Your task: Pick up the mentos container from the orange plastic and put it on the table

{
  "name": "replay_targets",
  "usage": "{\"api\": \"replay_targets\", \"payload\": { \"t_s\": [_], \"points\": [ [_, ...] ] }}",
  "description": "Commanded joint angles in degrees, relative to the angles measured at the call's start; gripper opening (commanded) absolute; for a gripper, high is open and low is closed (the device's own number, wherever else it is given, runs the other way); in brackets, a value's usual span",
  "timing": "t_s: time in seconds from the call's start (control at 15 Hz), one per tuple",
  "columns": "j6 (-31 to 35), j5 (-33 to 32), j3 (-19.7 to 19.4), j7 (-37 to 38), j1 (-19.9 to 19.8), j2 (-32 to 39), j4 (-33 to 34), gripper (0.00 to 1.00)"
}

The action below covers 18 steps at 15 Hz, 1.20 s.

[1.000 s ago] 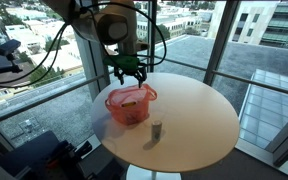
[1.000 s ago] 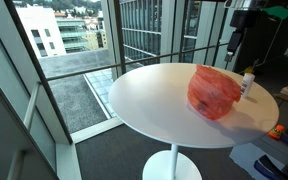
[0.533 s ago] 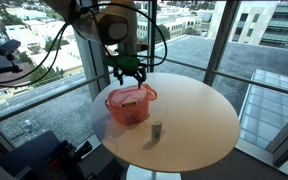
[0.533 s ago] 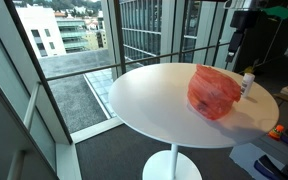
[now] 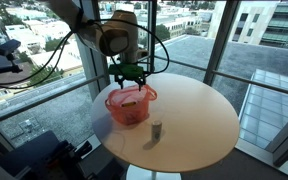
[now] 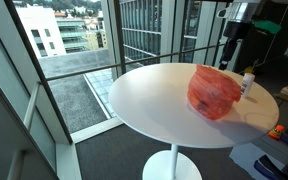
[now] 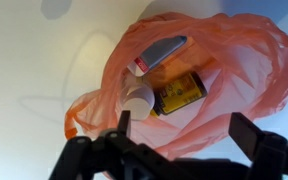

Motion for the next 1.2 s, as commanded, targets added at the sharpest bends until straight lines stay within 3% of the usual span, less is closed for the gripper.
{"api": "replay_targets", "payload": {
  "t_s": [0.0,0.53,1.13],
  "points": [
    [2.1,3.2,1.5,-8.1,-1.3,2.0,0.0,1.0],
    [2.9,4.8,2.9,-18.4,-2.5,5.0,-0.2,1.0],
    [4.7,4.6,4.9,-19.4,-2.8,9.5,0.2,1.0]
  ]
}}
